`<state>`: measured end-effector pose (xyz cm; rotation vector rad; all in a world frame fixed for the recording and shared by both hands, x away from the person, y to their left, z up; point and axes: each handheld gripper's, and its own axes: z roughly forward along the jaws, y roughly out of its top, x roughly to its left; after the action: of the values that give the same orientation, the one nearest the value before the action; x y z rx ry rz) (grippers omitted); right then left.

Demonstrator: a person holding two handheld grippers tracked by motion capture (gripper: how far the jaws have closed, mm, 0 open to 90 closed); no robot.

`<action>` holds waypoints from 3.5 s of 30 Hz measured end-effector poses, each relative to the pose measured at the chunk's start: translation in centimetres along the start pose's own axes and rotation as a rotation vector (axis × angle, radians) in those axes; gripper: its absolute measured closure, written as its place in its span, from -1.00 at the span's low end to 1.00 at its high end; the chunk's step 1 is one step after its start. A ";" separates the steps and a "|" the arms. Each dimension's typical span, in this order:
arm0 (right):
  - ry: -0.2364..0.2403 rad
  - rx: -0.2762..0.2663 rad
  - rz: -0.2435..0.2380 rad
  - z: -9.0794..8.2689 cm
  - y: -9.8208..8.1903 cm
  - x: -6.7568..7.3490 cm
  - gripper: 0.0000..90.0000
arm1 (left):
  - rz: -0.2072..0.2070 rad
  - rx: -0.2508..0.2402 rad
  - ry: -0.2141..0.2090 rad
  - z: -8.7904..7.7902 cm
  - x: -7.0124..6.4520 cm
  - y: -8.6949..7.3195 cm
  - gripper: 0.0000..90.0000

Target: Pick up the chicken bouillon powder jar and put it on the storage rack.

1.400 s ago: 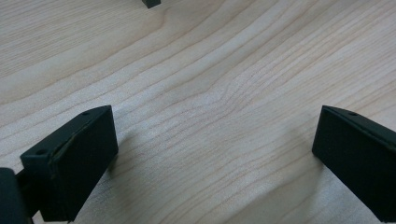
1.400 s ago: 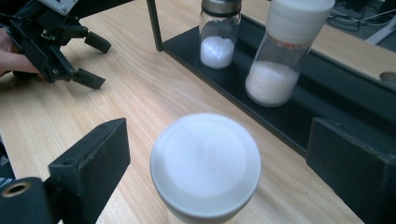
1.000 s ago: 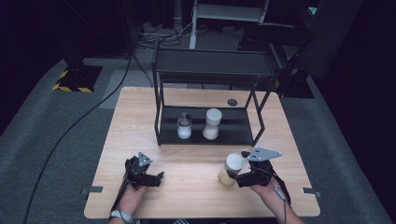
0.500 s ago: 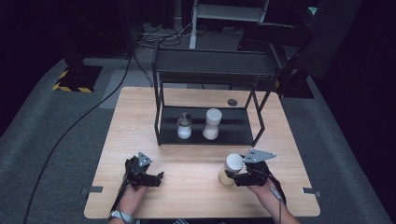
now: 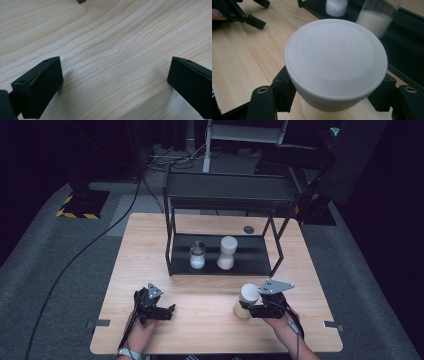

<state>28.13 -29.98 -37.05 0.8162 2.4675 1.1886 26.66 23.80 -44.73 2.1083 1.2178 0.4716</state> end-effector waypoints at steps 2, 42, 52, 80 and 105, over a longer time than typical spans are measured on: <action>0.003 -0.003 -0.004 -0.2 0.3 -0.1 -0.24 | 0.000 0.000 -0.001 0.0 0.0 0.0 -0.99; -0.071 -0.083 0.013 -4.9 6.1 -4.4 -0.24 | -0.004 -0.002 0.004 0.0 -0.1 -0.1 -0.99; -0.096 -0.092 0.037 -4.8 7.7 -6.2 -0.24 | -0.003 0.000 0.004 0.0 -0.1 0.0 -0.99; -0.148 -0.049 0.107 1.0 8.6 -10.9 -0.24 | -0.003 -0.001 0.004 0.0 -0.1 -0.1 -0.99; -0.188 0.060 0.132 5.9 9.4 -10.7 -0.24 | -0.003 -0.001 0.004 0.0 -0.1 0.0 -0.99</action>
<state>42.96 -27.98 -33.22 1.0701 2.3370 1.0310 26.58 23.74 -44.76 2.1048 1.2225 0.4749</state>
